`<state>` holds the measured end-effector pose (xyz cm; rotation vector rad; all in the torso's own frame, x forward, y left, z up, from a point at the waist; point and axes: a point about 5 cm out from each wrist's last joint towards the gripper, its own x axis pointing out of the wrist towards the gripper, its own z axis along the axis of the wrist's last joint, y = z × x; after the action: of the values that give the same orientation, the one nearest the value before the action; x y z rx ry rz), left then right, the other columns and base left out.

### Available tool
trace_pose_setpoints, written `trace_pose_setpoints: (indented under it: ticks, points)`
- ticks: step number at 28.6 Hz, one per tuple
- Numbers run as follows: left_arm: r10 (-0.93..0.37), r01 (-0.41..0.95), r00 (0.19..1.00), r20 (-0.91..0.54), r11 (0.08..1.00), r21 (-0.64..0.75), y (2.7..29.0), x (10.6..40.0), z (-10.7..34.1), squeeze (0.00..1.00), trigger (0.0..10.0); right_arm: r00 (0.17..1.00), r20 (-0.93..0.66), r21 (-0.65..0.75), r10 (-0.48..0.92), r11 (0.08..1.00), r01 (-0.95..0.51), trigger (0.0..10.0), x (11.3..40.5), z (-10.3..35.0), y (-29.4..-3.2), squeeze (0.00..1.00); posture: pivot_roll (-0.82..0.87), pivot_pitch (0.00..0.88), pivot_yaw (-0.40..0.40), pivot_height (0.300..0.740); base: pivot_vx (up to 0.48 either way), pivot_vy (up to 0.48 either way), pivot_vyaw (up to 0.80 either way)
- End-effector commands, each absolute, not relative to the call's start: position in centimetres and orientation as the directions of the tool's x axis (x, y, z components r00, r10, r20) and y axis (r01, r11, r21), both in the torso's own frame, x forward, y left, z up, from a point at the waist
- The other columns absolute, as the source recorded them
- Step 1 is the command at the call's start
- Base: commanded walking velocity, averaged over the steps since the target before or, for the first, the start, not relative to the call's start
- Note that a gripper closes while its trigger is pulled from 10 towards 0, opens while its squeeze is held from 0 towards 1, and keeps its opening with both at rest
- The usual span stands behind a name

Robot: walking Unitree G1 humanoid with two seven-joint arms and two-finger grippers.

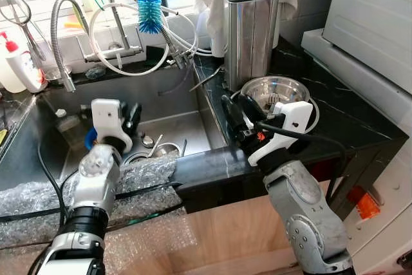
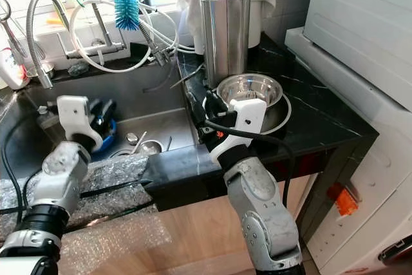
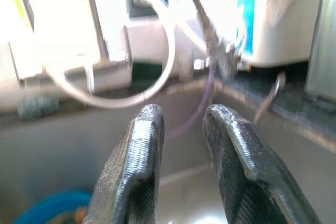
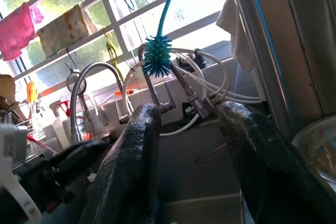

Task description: Kitchen organization

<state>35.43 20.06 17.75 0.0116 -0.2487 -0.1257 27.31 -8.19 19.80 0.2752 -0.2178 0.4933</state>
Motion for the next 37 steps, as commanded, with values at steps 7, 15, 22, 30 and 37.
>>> trace_pose_setpoints:
  ticks: [7,15,22,30,37]
  points:
    - [-0.175,0.129,0.938,0.299,0.977,0.17,22.4,33.3,21.0,0.0,10.0,0.864,0.279,0.184,0.42,0.859,-0.477,10.0,27.0,19.5,-8.1,0.0,-0.12,0.0,0.142,0.74,0.0,0.0,0.0]
    - [-0.096,0.053,0.974,0.204,0.977,0.209,26.1,29.2,18.4,0.0,10.0,0.876,0.274,0.183,0.398,0.872,-0.453,10.0,26.7,19.0,-8.5,0.0,-0.1,0.0,0.152,0.74,0.0,0.0,0.0]
    - [-0.045,0.015,0.983,0.178,0.986,0.164,25.8,26.8,16.9,0.0,10.0,0.882,0.282,0.18,0.377,0.882,-0.435,10.0,26.7,19.0,-8.8,0.0,-0.1,0.0,0.146,0.74,0.0,0.0,0.0]
    - [-0.034,0.019,0.988,0.15,0.995,0.101,23.6,24.1,15.9,0.0,10.0,0.882,0.296,0.166,0.366,0.89,-0.425,10.0,26.4,19.2,-9.1,0.0,-0.11,0.0,0.152,0.74,0.0,0.0,0.0]
    - [-0.032,0.02,0.99,0.141,0.996,0.086,22.7,23.8,16.1,0.0,10.0,0.885,0.3,0.152,0.356,0.898,-0.413,10.0,26.4,19.2,-9.2,0.0,-0.11,0.0,0.152,0.74,0.0,0.0,0.0]
